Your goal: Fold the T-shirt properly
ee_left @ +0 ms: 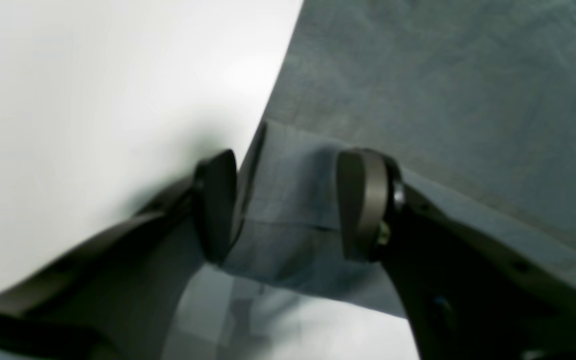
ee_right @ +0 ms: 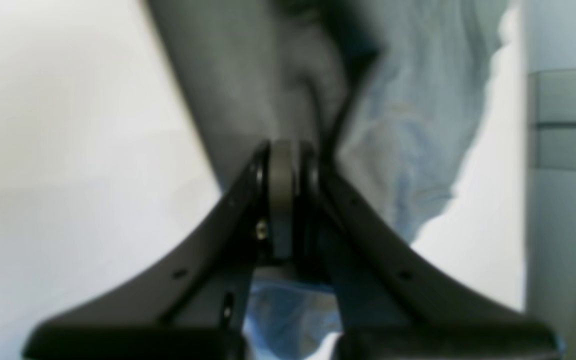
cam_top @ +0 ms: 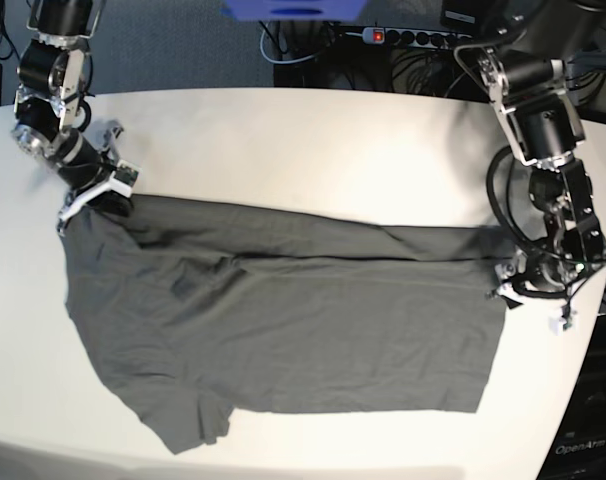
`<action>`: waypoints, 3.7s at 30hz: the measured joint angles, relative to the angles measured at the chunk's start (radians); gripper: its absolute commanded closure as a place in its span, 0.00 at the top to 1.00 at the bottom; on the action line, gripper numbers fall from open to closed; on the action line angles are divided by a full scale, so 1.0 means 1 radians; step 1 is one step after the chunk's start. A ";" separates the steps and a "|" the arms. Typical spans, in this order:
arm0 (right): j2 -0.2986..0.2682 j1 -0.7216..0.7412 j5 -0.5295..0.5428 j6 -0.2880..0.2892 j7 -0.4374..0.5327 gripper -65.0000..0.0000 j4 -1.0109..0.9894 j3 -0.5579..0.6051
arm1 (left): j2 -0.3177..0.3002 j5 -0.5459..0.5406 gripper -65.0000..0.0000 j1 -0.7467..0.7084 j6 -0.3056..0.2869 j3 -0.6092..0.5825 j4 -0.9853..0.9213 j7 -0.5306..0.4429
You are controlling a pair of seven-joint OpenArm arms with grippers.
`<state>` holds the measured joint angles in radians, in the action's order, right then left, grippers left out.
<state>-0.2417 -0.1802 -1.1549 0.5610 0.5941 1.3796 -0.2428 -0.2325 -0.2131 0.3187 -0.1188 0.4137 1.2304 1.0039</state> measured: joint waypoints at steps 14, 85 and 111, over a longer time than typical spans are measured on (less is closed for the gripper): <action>-0.100 0.142 -0.001 -0.006 0.040 0.02 -0.185 -0.002 | -0.001 0.000 0.49 -0.003 0.000 -0.001 0.000 0.002; -0.011 0.143 -0.072 -0.012 0.096 0.02 -0.196 -0.118 | -0.065 -0.011 0.03 -0.079 -0.008 -0.364 -0.005 -0.092; 0.060 0.032 -0.011 -0.049 0.116 0.02 -0.172 -0.247 | -0.053 0.199 0.03 -0.163 -0.007 -0.423 0.023 -0.239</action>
<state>-0.1822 -0.1482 -1.1660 0.5117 0.7097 1.2079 -0.4896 -0.2852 -0.0143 0.1562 -0.1257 -0.0097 1.2533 0.7650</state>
